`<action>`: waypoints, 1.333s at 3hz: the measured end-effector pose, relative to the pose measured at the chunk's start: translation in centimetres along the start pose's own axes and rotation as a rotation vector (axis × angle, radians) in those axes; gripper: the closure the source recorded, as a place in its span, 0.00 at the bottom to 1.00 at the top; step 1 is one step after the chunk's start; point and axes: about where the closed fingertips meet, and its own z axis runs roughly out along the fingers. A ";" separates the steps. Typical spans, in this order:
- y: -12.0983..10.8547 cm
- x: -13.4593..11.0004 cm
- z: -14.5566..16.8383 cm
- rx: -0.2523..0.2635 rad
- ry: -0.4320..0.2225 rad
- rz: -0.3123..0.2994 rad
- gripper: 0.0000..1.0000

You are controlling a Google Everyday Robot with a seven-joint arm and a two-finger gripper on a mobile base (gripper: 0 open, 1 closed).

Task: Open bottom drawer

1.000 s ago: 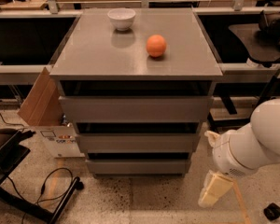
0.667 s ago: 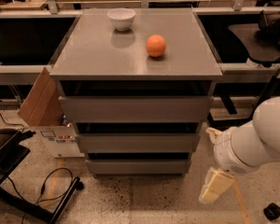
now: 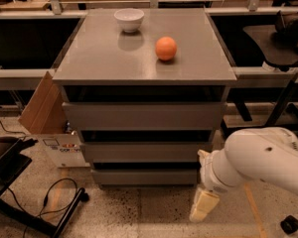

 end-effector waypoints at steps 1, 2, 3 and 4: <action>-0.9 0.4 6.7 -0.001 0.048 0.003 0.00; -2.3 0.9 12.5 0.003 0.079 0.008 0.00; -3.5 2.1 18.6 -0.008 0.091 0.001 0.00; -3.5 2.1 18.6 -0.008 0.091 0.001 0.00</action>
Offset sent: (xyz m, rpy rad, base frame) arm 0.0835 0.0273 -0.1924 -0.1085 0.0290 -0.0294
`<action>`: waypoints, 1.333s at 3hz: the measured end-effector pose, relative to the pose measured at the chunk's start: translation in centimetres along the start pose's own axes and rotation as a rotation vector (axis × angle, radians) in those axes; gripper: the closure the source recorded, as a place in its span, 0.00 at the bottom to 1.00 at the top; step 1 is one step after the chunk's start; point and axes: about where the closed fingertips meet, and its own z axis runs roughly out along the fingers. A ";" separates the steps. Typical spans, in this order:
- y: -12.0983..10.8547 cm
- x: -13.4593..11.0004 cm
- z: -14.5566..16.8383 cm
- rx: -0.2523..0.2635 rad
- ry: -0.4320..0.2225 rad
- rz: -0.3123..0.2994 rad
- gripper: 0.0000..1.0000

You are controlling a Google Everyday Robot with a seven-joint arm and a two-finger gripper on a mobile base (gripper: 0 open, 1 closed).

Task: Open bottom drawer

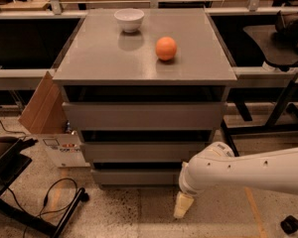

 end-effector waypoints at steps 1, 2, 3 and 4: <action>-0.3 -0.4 2.2 0.000 0.028 -0.029 0.00; -2.1 -0.7 6.8 0.011 0.057 -0.084 0.00; -4.0 -0.2 10.8 0.029 0.069 -0.128 0.00; -6.5 1.9 18.4 0.026 0.093 -0.158 0.00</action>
Offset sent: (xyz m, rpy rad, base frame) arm 0.0684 0.0235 -0.1283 -0.1311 -0.0251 0.1322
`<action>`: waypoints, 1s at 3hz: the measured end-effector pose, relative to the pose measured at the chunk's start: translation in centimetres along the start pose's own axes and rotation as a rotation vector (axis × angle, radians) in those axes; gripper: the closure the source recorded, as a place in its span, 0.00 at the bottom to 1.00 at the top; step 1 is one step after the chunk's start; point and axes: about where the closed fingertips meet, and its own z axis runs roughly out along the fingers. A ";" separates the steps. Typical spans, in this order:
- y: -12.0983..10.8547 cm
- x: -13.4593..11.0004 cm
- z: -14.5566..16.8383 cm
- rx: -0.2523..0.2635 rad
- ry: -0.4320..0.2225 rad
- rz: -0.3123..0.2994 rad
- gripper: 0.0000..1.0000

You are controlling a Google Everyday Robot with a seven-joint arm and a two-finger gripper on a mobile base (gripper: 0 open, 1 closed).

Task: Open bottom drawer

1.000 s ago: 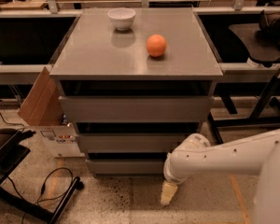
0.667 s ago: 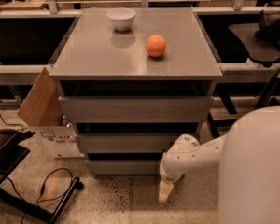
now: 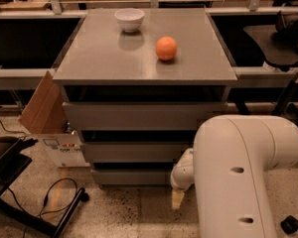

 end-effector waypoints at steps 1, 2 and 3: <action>0.3 -0.1 0.7 -0.013 0.000 0.003 0.00; 0.3 -0.5 3.1 -0.024 0.003 -0.003 0.00; 0.6 -0.2 6.7 -0.025 -0.011 -0.001 0.00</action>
Offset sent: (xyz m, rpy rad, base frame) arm 0.0134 0.0187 -0.0888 -0.0055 0.0604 0.0128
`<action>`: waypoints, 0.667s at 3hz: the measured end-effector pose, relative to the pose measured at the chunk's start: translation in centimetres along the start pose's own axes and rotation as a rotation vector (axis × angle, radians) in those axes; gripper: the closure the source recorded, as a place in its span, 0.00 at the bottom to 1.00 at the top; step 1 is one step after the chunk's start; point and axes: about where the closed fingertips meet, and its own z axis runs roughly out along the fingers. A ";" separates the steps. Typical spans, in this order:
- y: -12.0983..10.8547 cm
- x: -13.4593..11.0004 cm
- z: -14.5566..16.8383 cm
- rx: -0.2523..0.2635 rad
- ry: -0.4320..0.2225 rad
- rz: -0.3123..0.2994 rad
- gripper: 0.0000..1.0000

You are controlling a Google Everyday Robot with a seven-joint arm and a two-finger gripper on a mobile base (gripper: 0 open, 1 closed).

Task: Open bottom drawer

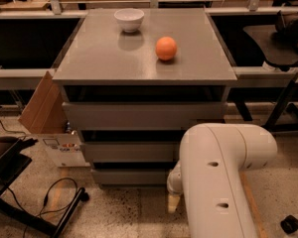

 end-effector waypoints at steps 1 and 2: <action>-0.6 0.6 3.1 0.028 -0.007 -0.004 0.00; -2.0 1.1 3.8 0.067 0.000 -0.006 0.00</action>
Offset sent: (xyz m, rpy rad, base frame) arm 0.0206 -0.0040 -0.0462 -0.0271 -0.1319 -0.0111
